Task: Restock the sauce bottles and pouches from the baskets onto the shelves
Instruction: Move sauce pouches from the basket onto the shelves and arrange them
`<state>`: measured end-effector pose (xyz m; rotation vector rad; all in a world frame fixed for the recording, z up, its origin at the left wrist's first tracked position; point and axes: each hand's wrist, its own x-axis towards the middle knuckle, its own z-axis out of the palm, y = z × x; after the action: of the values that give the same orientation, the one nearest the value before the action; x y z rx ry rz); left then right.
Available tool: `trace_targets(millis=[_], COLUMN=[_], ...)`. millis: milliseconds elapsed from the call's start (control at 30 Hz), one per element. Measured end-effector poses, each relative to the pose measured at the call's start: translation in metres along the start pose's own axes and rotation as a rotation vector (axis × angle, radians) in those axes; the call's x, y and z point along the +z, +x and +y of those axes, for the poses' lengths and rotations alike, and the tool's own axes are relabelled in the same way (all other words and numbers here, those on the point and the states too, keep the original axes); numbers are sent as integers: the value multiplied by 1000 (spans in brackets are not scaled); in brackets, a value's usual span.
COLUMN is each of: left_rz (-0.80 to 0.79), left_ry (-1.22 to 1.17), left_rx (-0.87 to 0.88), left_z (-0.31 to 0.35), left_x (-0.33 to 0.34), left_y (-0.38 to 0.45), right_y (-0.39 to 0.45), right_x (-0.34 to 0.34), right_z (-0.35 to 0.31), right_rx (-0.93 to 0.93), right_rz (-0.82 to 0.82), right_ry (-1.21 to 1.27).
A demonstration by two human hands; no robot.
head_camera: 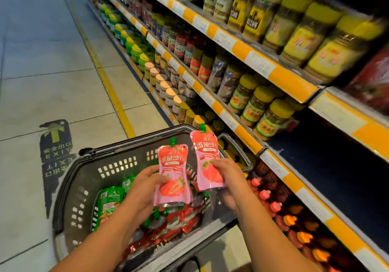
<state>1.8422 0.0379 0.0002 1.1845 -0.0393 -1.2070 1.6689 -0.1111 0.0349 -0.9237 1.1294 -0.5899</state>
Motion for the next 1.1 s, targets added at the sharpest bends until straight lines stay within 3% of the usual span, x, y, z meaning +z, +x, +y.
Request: trace_targets(millis=[333, 567, 1100], left_rz=[-190, -393, -717], left_ry=[97, 225, 633], left_rx=[148, 171, -25], left_z=[32, 16, -137], left_x=[77, 151, 337], left_y=[-61, -94, -140], right_y=[-81, -160, -273], right_x=[-80, -194, -395], right_z=[-54, -66, -24], right_rx=[-202, -330, -283], right_rz=[48, 279, 772], right_ry=[107, 135, 114])
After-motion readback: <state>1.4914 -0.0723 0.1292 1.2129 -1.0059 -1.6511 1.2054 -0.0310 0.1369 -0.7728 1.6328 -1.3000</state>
